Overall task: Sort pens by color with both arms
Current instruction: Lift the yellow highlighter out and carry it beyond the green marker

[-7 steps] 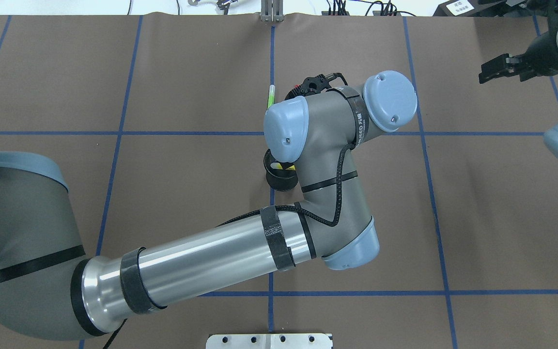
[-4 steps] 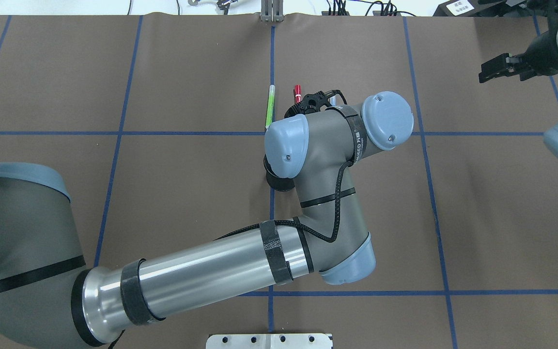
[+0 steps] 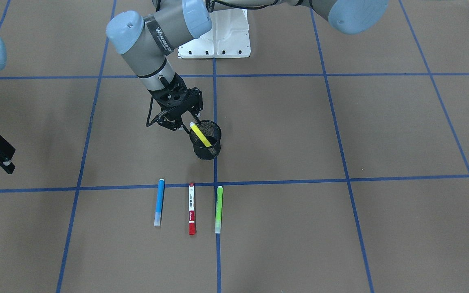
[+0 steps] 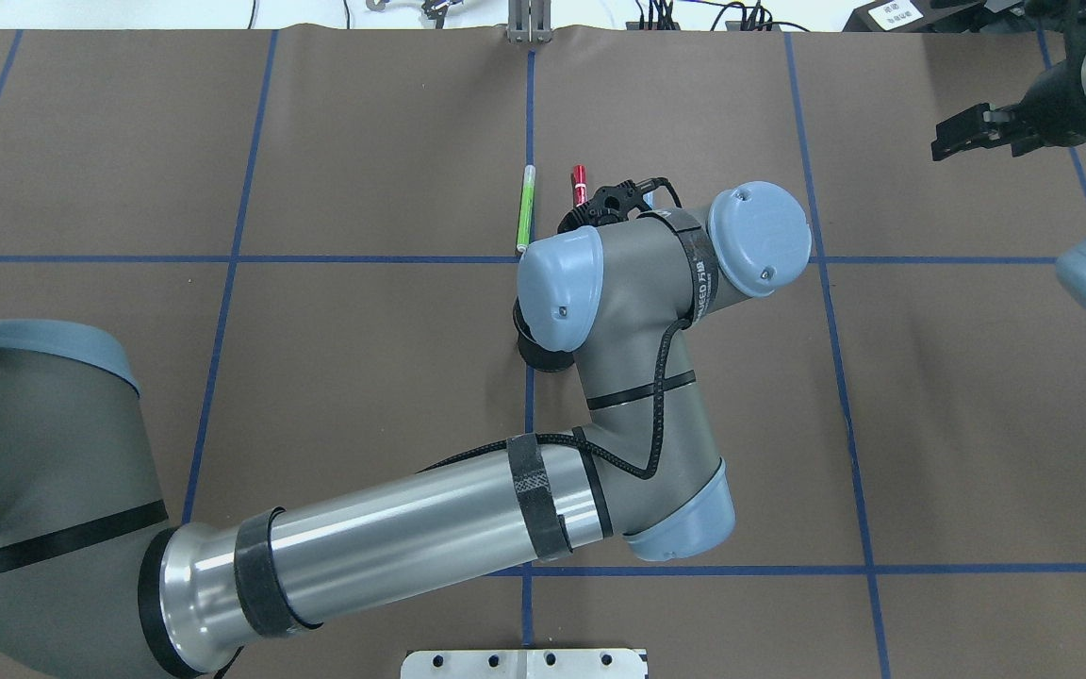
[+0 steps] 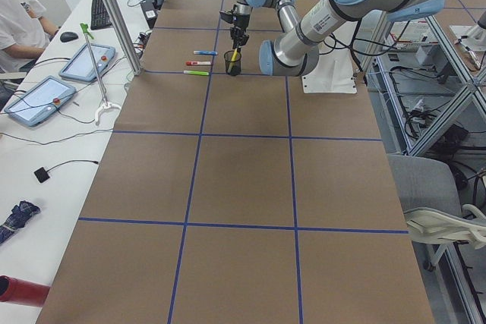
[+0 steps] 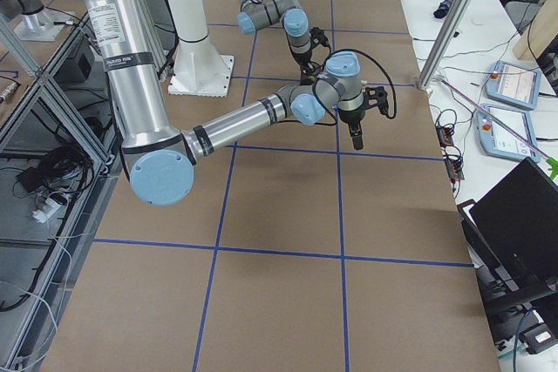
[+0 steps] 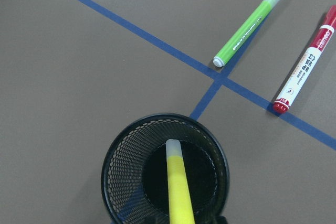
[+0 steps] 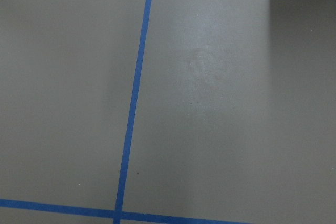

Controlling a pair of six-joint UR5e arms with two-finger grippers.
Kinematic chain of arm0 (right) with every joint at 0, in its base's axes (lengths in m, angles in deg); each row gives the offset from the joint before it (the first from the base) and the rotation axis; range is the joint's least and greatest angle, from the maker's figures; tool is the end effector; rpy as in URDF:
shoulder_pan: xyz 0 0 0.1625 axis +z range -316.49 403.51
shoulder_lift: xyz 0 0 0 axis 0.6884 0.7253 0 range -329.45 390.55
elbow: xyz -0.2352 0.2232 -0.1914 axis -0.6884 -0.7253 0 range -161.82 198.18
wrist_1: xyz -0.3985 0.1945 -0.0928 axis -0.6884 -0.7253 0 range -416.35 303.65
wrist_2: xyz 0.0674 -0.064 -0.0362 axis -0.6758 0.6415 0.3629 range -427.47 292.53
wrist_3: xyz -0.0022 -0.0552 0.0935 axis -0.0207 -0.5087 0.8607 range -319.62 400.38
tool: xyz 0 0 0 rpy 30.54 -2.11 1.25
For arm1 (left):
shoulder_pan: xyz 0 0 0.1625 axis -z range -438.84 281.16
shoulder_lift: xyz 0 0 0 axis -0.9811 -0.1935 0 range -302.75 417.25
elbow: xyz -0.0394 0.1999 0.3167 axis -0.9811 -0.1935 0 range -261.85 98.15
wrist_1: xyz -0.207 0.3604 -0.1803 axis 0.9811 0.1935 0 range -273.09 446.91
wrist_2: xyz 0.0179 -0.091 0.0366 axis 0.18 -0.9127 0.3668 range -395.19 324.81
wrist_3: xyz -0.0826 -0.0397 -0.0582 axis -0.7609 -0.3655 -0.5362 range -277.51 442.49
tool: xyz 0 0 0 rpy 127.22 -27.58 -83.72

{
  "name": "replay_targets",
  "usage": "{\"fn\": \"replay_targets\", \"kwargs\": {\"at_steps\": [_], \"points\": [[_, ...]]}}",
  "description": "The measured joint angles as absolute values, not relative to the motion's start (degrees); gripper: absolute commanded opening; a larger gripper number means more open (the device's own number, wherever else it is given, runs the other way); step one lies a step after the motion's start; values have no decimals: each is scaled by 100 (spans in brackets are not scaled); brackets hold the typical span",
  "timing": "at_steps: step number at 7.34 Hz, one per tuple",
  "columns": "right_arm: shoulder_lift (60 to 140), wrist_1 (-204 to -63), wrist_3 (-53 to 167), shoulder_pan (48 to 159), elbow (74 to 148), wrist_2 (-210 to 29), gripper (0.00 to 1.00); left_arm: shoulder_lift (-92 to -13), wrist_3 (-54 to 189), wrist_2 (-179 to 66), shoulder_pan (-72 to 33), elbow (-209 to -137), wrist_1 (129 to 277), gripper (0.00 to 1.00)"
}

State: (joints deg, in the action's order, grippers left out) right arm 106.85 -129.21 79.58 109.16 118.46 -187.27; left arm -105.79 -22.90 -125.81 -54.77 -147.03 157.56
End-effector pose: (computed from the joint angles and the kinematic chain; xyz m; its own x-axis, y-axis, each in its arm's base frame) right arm -0.1840 -0.5994 0.3577 0.7045 -0.0741 0.7058 -0.1739 0.9462 0.2730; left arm 0.6660 -0.4423 -0.0035 0.6640 -0.5873 -0.4628 0.6009 0.7875 -0.1372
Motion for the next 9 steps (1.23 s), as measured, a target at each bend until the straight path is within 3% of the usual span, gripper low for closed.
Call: {"fn": "replay_targets", "kwargs": {"at_steps": [1, 4, 9], "points": [[10684, -12921, 7958, 10916, 11843, -18725, 98, -10577, -2289, -12580, -5477, -14705, 15752, 0], [10671, -12913, 7958, 10916, 11815, -18712, 98, -10585, -2272, -12590, -5474, -14869, 15720, 0], [10630, -12907, 8032, 10911, 11806, -18700, 98, -10408, -1730, -12577, -5201, -16404, 14946, 0]]}}
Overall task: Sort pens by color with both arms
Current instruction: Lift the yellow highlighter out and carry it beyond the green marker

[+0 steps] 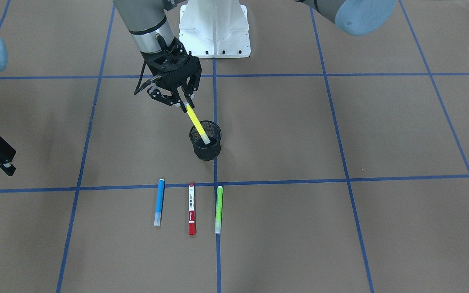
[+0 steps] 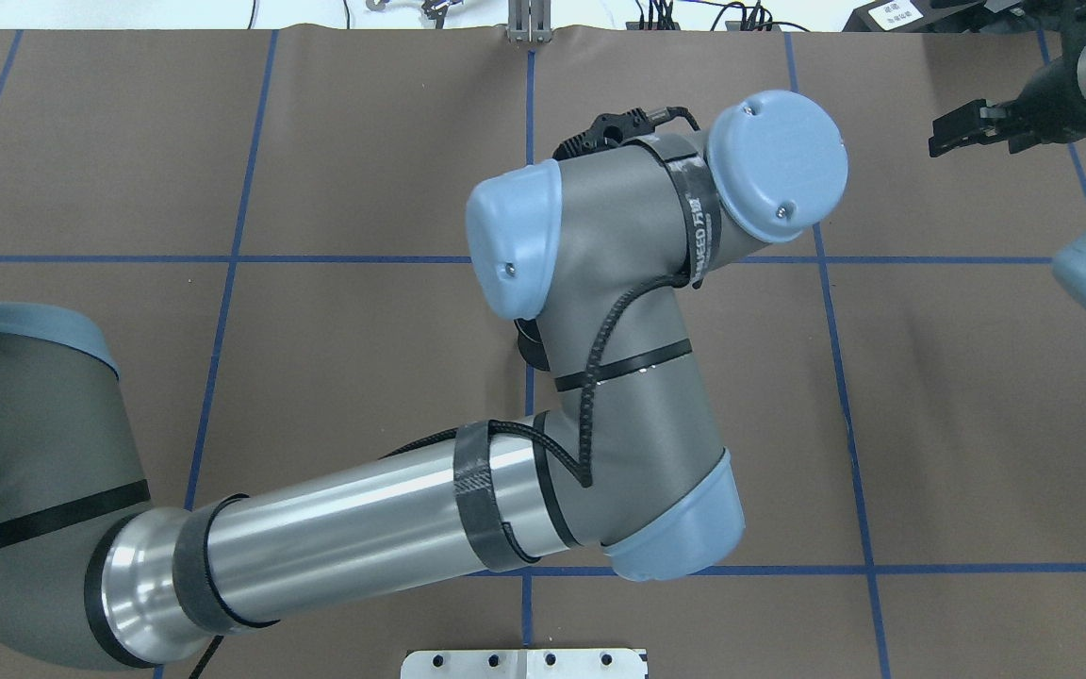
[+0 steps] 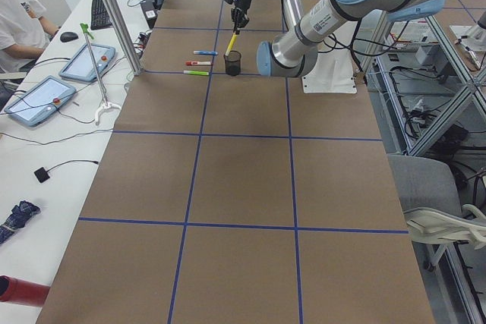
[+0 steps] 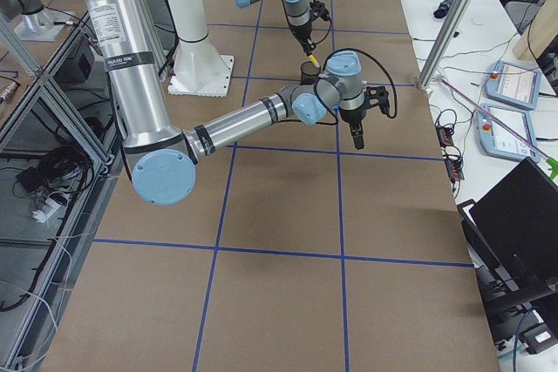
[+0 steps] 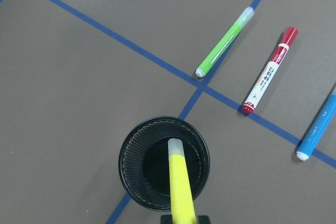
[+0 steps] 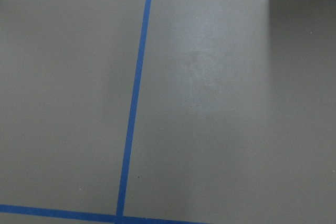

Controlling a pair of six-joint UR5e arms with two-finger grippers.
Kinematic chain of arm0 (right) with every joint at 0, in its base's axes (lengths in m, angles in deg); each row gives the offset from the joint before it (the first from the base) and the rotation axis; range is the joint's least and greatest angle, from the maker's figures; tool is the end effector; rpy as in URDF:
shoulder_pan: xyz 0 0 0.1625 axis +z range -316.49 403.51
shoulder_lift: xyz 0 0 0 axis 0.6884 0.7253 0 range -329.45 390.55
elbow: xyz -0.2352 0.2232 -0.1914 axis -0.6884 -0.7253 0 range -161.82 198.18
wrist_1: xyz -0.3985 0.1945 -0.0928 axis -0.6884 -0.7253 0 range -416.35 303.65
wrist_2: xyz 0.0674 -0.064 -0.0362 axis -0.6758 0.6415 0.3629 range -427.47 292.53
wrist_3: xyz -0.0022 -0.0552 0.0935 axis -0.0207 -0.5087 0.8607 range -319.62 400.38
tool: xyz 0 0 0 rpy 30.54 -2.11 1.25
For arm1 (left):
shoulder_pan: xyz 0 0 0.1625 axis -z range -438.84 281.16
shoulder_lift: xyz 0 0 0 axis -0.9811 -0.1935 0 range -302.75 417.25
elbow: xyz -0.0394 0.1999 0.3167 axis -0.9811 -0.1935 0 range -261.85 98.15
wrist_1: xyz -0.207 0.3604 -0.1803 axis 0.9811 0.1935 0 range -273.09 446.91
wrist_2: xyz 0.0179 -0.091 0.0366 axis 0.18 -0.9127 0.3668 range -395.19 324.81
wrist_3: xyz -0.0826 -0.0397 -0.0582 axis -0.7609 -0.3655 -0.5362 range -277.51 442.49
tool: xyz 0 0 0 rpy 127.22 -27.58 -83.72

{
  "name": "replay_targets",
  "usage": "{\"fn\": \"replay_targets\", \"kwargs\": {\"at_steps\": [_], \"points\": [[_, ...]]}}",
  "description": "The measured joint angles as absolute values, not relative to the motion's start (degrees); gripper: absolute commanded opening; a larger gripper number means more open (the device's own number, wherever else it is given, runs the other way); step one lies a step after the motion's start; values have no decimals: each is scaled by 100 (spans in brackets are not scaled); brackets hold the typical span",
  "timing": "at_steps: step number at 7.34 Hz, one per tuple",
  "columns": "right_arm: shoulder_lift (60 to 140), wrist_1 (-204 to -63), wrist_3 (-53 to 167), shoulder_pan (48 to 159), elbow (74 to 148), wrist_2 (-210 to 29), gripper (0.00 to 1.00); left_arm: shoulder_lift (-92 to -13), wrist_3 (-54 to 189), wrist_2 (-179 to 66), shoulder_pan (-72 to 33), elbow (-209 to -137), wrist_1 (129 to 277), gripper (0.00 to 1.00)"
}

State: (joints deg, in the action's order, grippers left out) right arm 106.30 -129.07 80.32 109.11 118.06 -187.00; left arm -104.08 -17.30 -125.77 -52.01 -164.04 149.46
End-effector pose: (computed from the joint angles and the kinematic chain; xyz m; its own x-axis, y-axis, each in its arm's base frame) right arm -0.1855 -0.6023 0.3553 0.7032 -0.0646 0.7081 -0.1848 0.9450 0.2698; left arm 0.5599 -0.4315 -0.0754 0.6350 -0.5118 -0.5787 0.5622 0.8199 -0.1082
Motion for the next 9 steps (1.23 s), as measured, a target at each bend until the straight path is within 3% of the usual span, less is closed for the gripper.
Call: {"fn": "replay_targets", "kwargs": {"at_steps": [3, 5, 7, 9], "points": [[10591, -12898, 8053, 10907, 11862, -18692, 99, -9558, -678, -12544, -4690, -17290, 15569, 0], [10567, -12891, 8055, 10907, 11905, -18636, 99, -8590, -221, -12431, -4386, -17476, 17386, 0], [10536, -12874, 8055, 10907, 11974, -18552, 99, -7798, 374, -12041, -4262, -17323, 19193, 0], [10518, -12869, 8055, 10907, 12055, -18541, 99, -7499, 724, -11566, -4218, -16514, 20768, 0]]}}
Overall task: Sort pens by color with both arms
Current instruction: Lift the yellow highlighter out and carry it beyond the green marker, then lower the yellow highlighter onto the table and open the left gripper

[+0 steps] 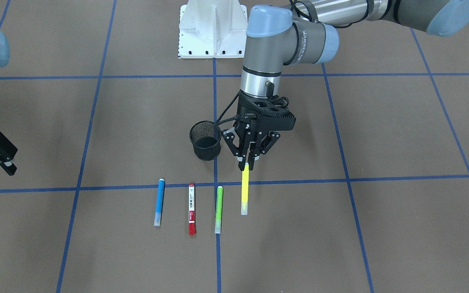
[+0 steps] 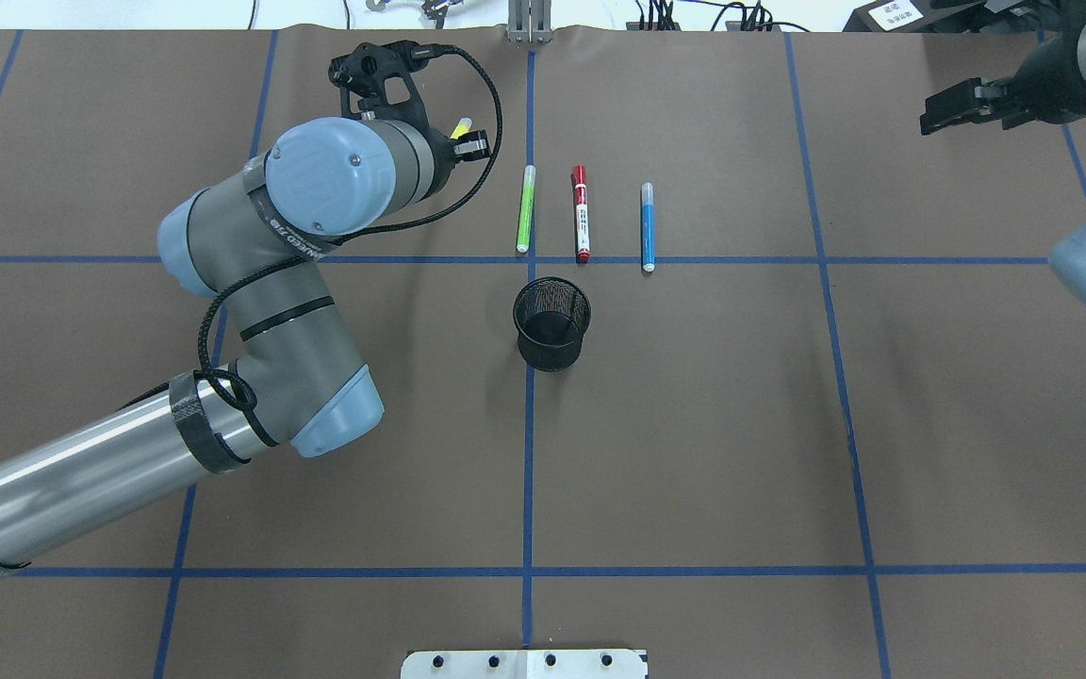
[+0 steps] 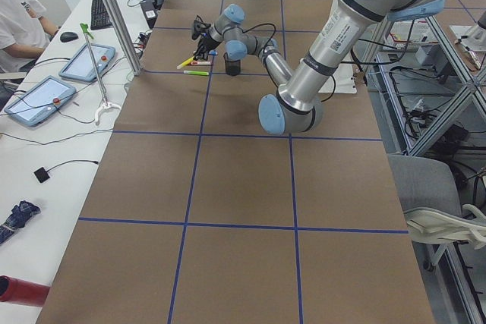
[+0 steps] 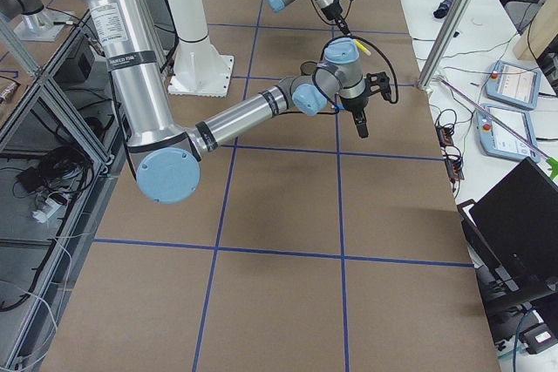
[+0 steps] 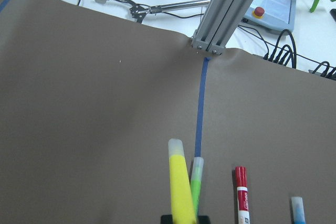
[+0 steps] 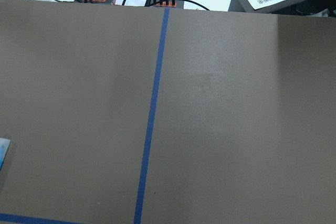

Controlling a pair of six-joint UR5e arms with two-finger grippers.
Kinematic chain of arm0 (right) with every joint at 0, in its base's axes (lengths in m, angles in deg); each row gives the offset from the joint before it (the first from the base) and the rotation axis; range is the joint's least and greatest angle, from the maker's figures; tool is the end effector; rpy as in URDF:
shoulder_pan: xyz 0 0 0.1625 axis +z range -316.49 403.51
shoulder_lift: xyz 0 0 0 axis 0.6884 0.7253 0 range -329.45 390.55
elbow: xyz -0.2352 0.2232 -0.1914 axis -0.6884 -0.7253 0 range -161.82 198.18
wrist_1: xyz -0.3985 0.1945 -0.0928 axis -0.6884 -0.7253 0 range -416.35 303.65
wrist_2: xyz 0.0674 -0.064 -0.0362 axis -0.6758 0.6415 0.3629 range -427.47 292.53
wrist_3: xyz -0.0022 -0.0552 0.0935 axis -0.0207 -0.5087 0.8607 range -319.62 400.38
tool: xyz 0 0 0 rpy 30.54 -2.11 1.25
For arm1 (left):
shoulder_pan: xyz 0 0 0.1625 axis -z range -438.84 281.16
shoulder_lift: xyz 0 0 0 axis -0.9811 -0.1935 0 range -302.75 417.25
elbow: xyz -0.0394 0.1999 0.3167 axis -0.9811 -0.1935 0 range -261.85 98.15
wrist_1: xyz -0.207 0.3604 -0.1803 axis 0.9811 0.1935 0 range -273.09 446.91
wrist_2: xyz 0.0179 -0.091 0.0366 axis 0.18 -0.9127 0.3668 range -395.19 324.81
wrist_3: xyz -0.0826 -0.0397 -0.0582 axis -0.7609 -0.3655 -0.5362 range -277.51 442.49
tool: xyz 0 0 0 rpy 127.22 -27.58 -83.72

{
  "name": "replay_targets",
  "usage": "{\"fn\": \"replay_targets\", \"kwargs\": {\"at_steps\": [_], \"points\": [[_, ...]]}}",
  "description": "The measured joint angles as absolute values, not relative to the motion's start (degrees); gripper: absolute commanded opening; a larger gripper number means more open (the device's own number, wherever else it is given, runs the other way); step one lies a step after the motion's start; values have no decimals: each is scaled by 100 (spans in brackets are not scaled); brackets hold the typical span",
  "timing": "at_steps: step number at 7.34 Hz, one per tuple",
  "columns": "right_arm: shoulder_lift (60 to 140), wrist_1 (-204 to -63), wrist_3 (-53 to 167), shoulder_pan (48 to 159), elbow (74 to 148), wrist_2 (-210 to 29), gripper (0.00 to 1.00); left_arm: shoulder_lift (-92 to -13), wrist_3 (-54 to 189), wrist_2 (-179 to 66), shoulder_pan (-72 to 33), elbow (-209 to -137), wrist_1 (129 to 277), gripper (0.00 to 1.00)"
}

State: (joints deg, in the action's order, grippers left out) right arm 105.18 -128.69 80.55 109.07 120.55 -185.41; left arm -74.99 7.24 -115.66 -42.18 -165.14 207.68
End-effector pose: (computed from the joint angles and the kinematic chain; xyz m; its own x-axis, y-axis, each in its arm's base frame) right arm -0.1820 -0.5999 0.3203 0.6965 -0.0989 0.7107 -0.2079 0.9201 0.3318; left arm 0.5062 -0.5655 0.1415 0.4928 -0.0539 -0.8685 0.6049 0.7386 0.2975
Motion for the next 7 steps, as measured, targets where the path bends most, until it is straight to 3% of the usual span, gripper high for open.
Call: {"fn": "replay_targets", "kwargs": {"at_steps": [3, 7], "points": [[10509, -12861, 8055, 10904, 12080, -18549, 99, -7449, 906, -11112, -4266, -15649, 21753, 0], [10508, -12860, 8055, 10890, 12071, -18551, 99, -7508, 903, -10803, -4488, -15411, 21723, 0]]}}
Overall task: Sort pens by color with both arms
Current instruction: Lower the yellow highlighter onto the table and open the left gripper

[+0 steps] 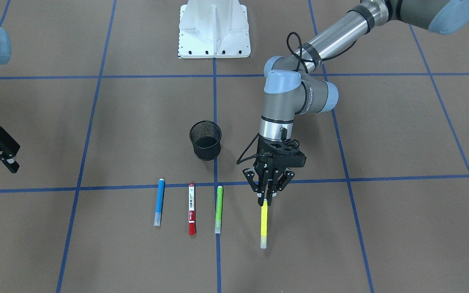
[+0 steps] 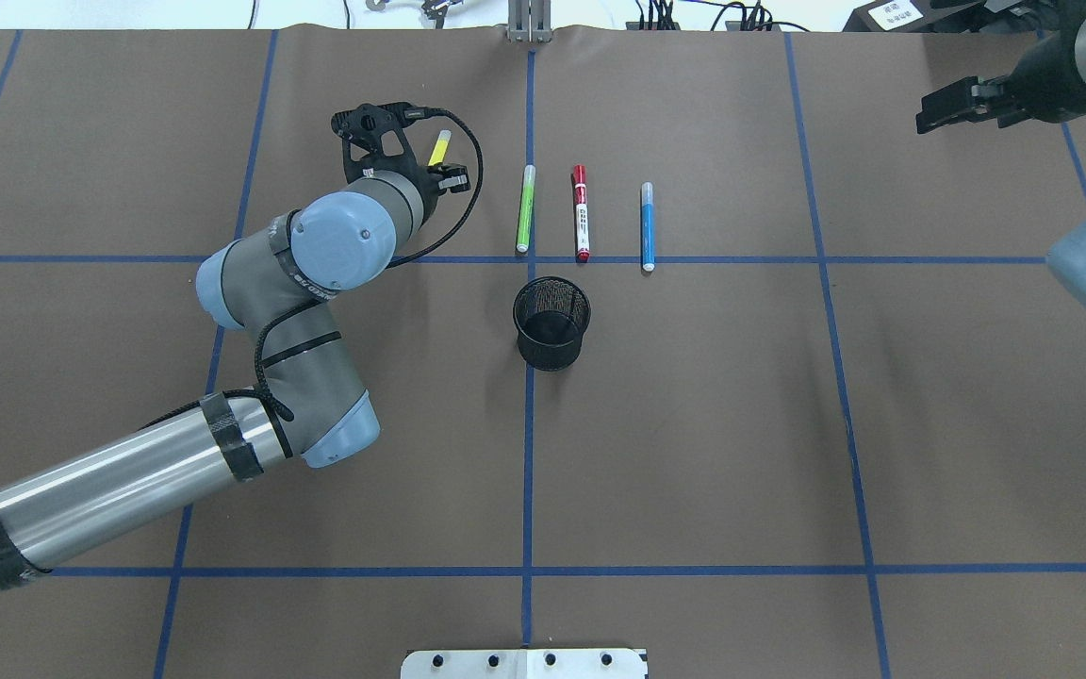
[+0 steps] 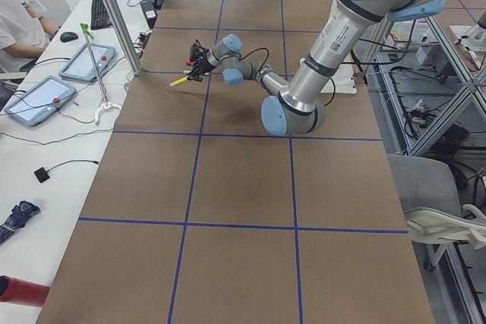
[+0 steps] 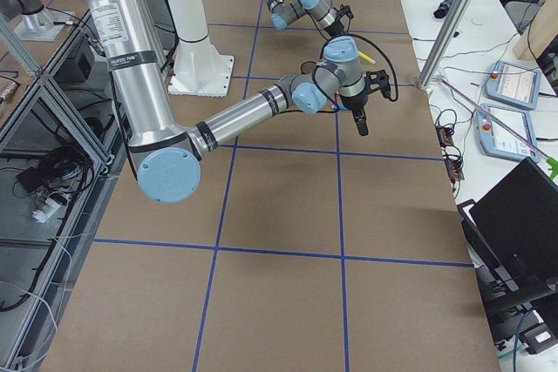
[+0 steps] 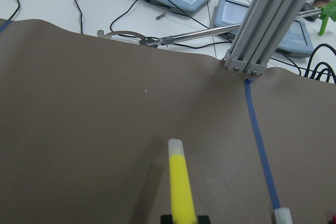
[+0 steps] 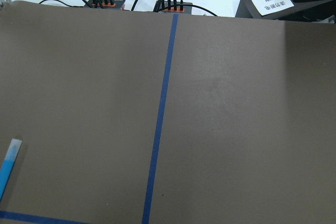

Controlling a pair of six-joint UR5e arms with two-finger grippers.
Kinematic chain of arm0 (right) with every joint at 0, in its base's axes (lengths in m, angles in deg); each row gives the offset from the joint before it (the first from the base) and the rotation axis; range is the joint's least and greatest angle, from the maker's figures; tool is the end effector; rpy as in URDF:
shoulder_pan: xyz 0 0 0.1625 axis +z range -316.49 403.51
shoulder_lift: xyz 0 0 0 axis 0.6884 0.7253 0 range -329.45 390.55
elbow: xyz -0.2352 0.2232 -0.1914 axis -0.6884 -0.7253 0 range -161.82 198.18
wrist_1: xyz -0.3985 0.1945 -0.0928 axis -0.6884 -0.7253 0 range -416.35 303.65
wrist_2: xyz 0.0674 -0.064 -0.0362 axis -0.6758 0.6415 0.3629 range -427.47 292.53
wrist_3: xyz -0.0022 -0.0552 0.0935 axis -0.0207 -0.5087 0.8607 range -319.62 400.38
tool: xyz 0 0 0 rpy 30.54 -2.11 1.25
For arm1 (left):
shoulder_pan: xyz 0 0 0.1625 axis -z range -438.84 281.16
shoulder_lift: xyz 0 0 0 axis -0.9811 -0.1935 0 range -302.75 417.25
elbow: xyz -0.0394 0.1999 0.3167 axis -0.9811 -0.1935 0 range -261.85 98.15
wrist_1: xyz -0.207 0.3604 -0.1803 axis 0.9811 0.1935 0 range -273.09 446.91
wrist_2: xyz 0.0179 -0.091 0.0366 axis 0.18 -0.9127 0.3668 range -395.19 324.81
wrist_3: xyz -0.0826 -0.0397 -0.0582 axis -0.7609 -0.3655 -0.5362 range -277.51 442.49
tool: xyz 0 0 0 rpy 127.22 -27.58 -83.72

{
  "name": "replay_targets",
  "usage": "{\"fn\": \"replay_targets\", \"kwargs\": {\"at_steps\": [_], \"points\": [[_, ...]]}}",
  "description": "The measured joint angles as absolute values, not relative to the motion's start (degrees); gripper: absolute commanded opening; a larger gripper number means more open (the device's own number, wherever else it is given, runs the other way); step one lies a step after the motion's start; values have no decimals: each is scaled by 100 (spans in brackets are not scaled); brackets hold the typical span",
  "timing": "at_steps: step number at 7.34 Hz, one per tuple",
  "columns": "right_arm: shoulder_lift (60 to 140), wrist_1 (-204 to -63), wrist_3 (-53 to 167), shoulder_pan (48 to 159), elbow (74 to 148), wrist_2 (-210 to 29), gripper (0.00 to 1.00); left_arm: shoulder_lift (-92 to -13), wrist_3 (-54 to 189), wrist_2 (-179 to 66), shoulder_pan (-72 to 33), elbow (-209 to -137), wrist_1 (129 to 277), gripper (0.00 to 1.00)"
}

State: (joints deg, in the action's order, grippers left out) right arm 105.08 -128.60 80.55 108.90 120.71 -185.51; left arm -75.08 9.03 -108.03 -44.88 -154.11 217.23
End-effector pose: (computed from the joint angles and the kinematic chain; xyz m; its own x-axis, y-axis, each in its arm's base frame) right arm -0.1837 -0.5989 0.3175 0.6935 -0.1055 0.7127 -0.2052 0.9193 0.3357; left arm 0.5575 -0.5749 0.2145 0.5523 -0.0441 -0.8325 0.6240 0.6841 0.3777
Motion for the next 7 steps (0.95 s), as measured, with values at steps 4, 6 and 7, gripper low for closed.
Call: {"fn": "replay_targets", "kwargs": {"at_steps": [4, 6, 7], "points": [[10508, -12859, 8055, 10890, 12062, -18549, 99, -7545, 886, -10569, -4675, -15402, 21648, 75], [10508, -12859, 8055, 10890, 12058, -18547, 99, -7553, 891, -10560, -4706, -15414, 21623, 98], [10508, -12860, 8055, 10890, 12057, -18545, 99, -7554, 891, -10560, -4714, -15427, 21614, 98]]}}
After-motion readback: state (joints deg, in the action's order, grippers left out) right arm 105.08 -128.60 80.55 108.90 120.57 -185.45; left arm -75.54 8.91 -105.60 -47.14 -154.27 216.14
